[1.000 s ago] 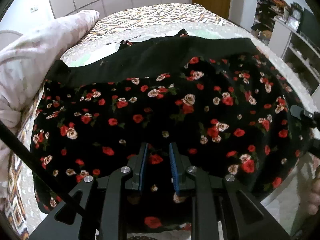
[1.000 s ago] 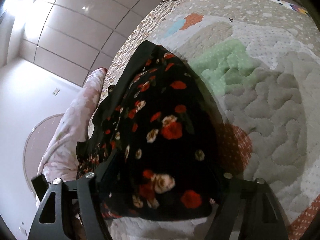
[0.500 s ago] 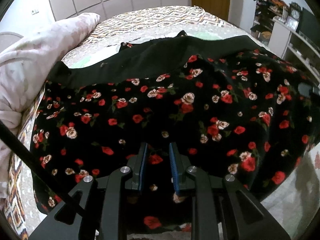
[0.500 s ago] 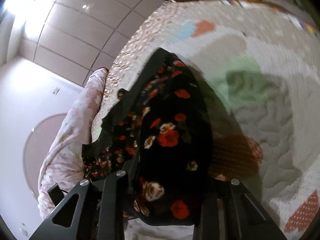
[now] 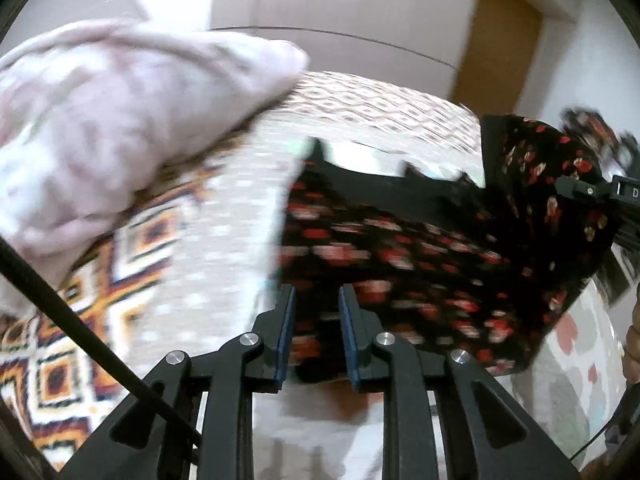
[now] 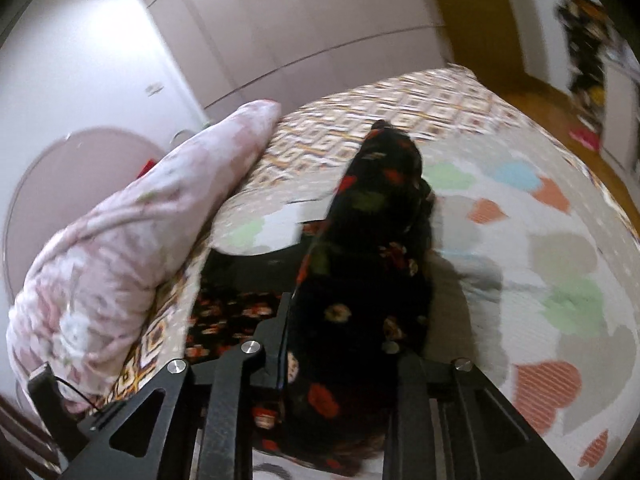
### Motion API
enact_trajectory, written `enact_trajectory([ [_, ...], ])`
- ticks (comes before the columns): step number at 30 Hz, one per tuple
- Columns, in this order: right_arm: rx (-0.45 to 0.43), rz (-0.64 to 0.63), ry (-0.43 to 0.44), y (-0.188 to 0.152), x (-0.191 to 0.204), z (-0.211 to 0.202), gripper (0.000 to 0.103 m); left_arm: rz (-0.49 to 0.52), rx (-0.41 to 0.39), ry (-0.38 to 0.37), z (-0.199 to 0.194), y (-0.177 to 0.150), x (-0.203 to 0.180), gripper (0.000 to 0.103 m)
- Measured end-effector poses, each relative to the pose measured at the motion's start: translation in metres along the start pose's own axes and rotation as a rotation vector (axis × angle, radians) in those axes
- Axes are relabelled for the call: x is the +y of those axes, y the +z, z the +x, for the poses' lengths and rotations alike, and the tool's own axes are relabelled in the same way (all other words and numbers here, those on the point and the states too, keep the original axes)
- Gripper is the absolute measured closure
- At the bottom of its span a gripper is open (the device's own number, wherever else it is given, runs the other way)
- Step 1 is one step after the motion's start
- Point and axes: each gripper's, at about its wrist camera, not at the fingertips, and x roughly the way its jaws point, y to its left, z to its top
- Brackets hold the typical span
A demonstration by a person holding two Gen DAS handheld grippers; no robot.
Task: Fold large clothes
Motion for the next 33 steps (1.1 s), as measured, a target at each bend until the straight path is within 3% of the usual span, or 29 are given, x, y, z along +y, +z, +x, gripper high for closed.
enact_trajectory([
  [6, 0.055, -0.133, 0.06, -0.009, 0.088, 0.039, 0.087, -0.166, 0.017, 0.034, 0.0, -0.012, 0.082, 0.081],
  [11, 0.145, -0.174, 0.073, -0.034, 0.135, 0.09, 0.089, -0.237, 0.031, 0.031, 0.003, -0.025, 0.115, 0.081],
  [16, 0.233, -0.203, 0.114, -0.066, 0.154, 0.125, 0.09, -0.264, 0.036, 0.029, 0.005, -0.03, 0.132, 0.08],
  [19, 0.319, -0.279, 0.133, -0.094, 0.162, 0.15, 0.09, -0.298, 0.037, 0.028, 0.006, -0.032, 0.14, 0.072],
  [22, 0.325, -0.282, 0.17, -0.103, 0.153, 0.156, 0.088, -0.329, 0.032, 0.014, 0.004, -0.032, 0.142, 0.068],
  [24, 0.332, -0.25, 0.218, -0.097, 0.147, 0.148, 0.081, -0.332, 0.023, -0.007, 0.001, -0.029, 0.137, 0.066],
  [26, 0.329, -0.229, 0.285, -0.086, 0.143, 0.127, 0.064, -0.323, 0.014, -0.027, -0.001, -0.025, 0.129, 0.062],
  [28, 0.3, -0.226, 0.348, -0.075, 0.139, 0.099, 0.058, -0.308, 0.0, -0.063, -0.002, -0.019, 0.116, 0.05],
  [29, 0.281, -0.232, 0.373, -0.067, 0.137, 0.083, 0.055, -0.304, -0.006, -0.086, -0.002, -0.016, 0.109, 0.038],
  [30, 0.256, -0.243, 0.38, -0.059, 0.134, 0.069, 0.053, -0.304, -0.018, -0.13, -0.002, -0.012, 0.1, 0.028],
  [33, 0.184, -0.279, 0.306, -0.031, 0.127, 0.045, 0.041, -0.312, -0.031, -0.238, 0.004, -0.005, 0.078, 0.02],
])
